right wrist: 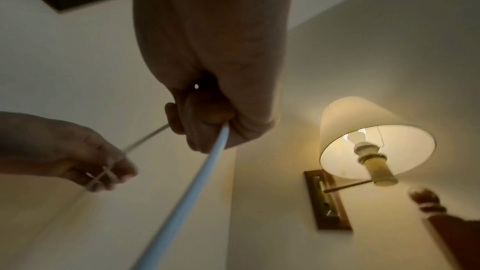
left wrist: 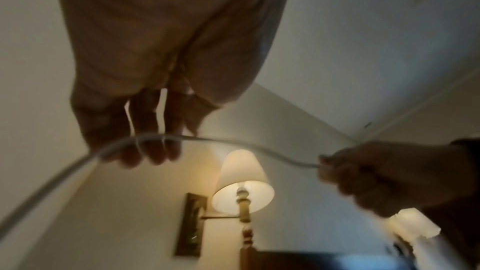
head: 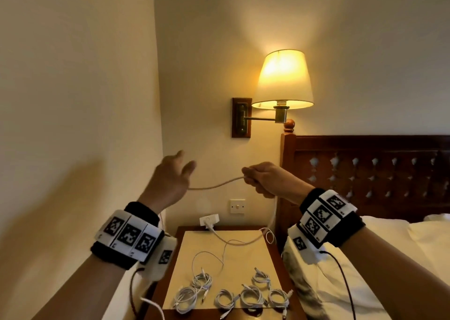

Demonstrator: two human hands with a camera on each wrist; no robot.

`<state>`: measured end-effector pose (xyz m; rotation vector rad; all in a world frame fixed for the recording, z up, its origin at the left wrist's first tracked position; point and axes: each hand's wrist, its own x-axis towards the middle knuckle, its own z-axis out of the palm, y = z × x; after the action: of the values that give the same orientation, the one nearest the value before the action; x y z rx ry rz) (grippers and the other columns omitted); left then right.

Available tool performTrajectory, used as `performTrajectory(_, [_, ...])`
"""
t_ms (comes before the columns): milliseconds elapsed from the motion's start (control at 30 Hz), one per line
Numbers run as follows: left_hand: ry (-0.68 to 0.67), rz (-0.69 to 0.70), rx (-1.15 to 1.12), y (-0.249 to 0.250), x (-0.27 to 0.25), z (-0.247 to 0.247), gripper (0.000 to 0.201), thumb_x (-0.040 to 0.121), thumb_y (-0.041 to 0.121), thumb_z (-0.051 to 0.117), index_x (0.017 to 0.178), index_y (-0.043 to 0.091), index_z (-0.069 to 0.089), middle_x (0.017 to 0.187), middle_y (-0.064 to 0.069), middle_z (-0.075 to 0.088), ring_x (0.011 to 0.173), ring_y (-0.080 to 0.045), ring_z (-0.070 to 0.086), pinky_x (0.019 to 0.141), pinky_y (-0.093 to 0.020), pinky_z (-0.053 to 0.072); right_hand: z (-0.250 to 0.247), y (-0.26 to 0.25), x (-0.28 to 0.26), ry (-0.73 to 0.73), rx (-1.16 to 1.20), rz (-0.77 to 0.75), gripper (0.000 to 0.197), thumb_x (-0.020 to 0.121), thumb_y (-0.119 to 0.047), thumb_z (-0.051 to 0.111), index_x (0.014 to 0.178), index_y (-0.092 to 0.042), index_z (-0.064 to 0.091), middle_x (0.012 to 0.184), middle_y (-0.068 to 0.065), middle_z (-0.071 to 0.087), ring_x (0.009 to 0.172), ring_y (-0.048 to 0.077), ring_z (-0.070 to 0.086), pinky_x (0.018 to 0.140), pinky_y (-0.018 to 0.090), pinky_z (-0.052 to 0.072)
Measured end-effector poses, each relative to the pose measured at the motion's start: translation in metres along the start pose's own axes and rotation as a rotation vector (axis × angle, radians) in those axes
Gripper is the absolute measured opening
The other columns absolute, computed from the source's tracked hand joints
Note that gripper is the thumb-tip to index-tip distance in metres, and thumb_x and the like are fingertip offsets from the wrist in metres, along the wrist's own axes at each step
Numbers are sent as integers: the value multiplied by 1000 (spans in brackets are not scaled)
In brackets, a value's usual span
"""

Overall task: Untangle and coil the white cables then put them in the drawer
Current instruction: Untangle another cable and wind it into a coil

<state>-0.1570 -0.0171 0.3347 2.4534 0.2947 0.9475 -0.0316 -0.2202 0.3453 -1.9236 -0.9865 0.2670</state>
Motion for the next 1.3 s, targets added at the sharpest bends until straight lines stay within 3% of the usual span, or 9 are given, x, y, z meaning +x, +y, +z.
performTrajectory(100, [-163, 129, -129, 32, -4, 28, 34, 101, 36, 42, 107, 16, 68, 99, 5, 68, 91, -11, 62, 79, -23, 46, 19, -9, 8, -9, 21, -52, 36, 104, -33, 39, 76, -16, 55, 55, -7, 41, 44, 6, 35, 42, 20, 29])
performTrajectory(200, [62, 48, -133, 23, 1, 36, 32, 99, 25, 50, 71, 15, 61, 62, 9, 53, 60, -12, 50, 52, -11, 35, 18, -8, 10, -4, 43, -45, 36, 104, -34, 38, 78, -16, 55, 57, -7, 40, 45, 6, 34, 42, 20, 28])
performTrajectory(300, [233, -16, -35, -2, 12, 26, 29, 99, 21, 51, 74, 14, 63, 65, 4, 56, 67, -21, 57, 53, -18, 30, 5, 1, 9, 26, 127, 12, 36, 105, -35, 37, 78, -16, 54, 56, -7, 39, 45, 7, 32, 41, 21, 25])
performTrajectory(433, [-26, 102, -177, 16, 12, 40, 20, 100, 21, 49, 105, 15, 67, 92, 9, 64, 82, -8, 58, 76, -19, 42, 4, -2, 11, 31, 200, -6, 36, 104, -33, 38, 77, -16, 53, 55, -7, 39, 44, 7, 32, 40, 20, 26])
performTrajectory(500, [-114, 102, -342, 29, 10, 50, 24, 101, 25, 45, 92, 14, 66, 74, 4, 60, 65, -11, 55, 66, -27, 46, 6, -6, 12, 16, 229, -35, 36, 105, -32, 36, 78, -16, 52, 55, -7, 38, 45, 7, 31, 41, 19, 27])
performTrajectory(633, [116, 62, -252, 16, 24, 52, 31, 100, 25, 48, 73, 15, 59, 59, 7, 49, 53, -7, 41, 51, -14, 32, 1, -2, 7, -30, 336, -8, 36, 106, -32, 33, 79, -16, 50, 55, -8, 34, 45, 7, 27, 40, 19, 24])
performTrajectory(900, [207, -1, -249, -7, 39, 53, 34, 100, 28, 49, 70, 15, 59, 57, 3, 49, 51, -10, 41, 50, -17, 32, 1, 13, -3, -71, 738, 27, 38, 105, -34, 34, 77, -17, 52, 54, -7, 30, 43, 7, 25, 37, 18, 24])
performTrajectory(1200, [-71, 10, -220, -55, -3, 88, 29, 102, 17, 40, 81, 19, 58, 63, 4, 52, 51, -4, 43, 50, -15, 37, -31, 11, -1, 118, 1171, -91, 36, 106, -26, 28, 79, -14, 49, 52, -7, 25, 41, 6, 23, 40, 18, 22])
performTrajectory(1300, [-610, 53, -93, -36, -29, 94, 39, 98, 16, 42, 62, 25, 56, 63, 9, 53, 61, -7, 48, 68, -34, 47, -30, 13, 3, 156, 972, -76, 32, 105, -27, 35, 85, -12, 54, 55, -5, 38, 46, 7, 39, 45, 17, 35])
